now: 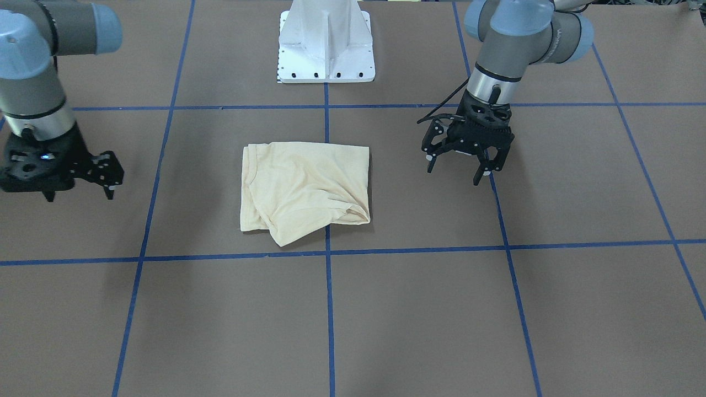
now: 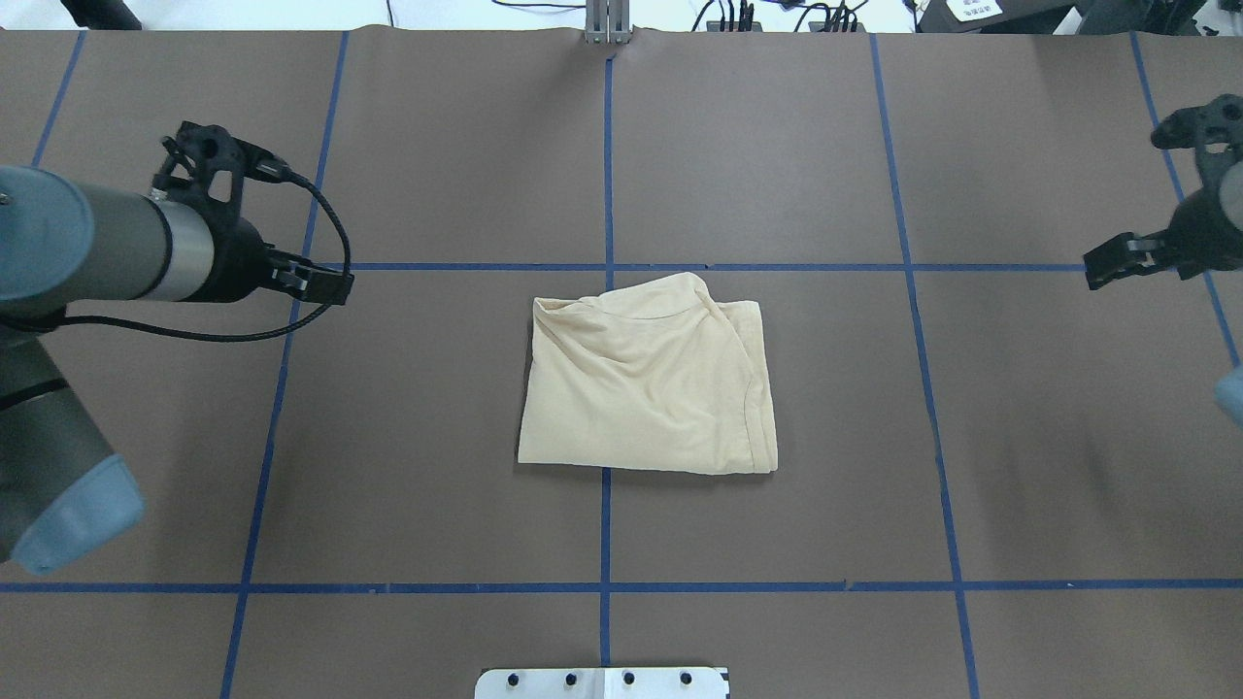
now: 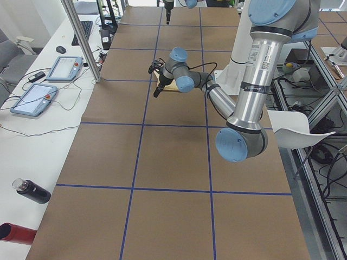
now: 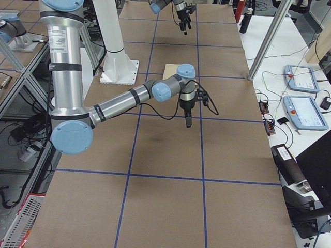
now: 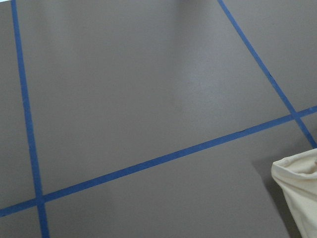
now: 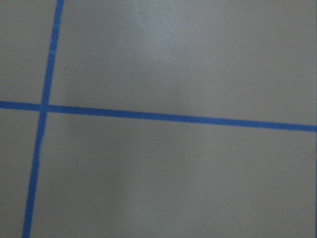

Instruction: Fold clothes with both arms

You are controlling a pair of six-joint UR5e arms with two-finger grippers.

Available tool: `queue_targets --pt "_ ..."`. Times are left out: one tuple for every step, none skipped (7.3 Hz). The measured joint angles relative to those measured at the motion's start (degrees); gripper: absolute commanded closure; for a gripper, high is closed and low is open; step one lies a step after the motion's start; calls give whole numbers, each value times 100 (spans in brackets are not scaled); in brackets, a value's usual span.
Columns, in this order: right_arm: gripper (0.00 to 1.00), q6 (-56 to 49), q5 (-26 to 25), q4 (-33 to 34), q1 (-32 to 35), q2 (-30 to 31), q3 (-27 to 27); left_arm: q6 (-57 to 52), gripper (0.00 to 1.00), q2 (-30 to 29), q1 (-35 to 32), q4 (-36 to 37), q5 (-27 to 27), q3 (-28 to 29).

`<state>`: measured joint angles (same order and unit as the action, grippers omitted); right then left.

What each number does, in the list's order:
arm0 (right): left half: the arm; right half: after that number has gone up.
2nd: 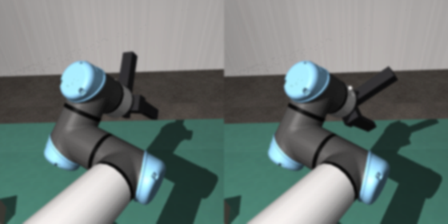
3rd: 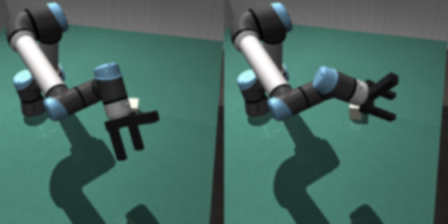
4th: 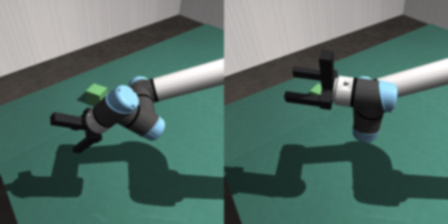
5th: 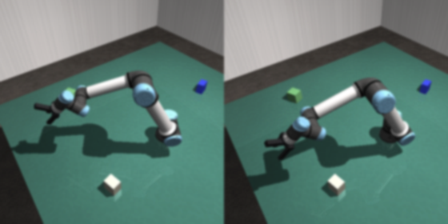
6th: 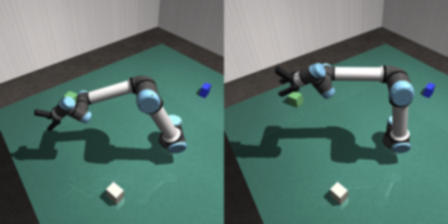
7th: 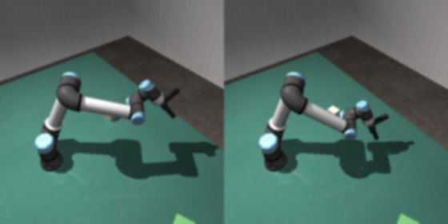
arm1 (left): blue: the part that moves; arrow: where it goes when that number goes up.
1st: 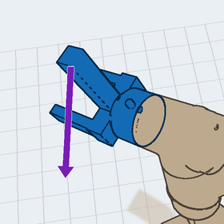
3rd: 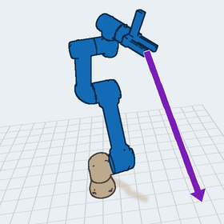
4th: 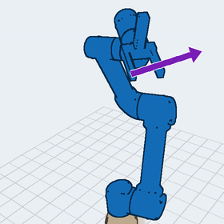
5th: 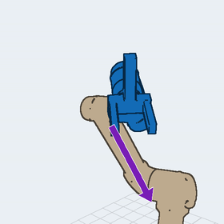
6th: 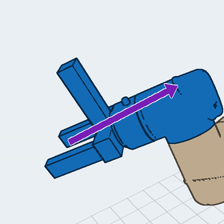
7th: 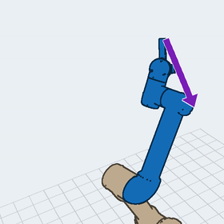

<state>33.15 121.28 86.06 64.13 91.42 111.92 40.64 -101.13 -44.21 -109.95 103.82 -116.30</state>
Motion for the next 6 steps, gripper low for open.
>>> queue_targets --pt "0 -487 443 -90 495 450 -140 -492 0 363 -485 2 499 -185" --pt "0 -1411 677 -104 1069 742 -370 -1037 0 724 -1116 21 1094 -248" --pt "0 -2324 809 -87 1606 877 -657 -1526 0 1089 -1788 61 1663 -209" --pt "0 -2882 870 -65 2010 942 -867 -1851 0 1436 -2405 148 2066 -74" --pt "0 -3108 893 -44 2239 958 -950 -2076 0 1645 -3045 257 2254 191" --pt "0 -3189 904 102 2338 836 -960 -2526 0 1725 -3654 351 2329 481"
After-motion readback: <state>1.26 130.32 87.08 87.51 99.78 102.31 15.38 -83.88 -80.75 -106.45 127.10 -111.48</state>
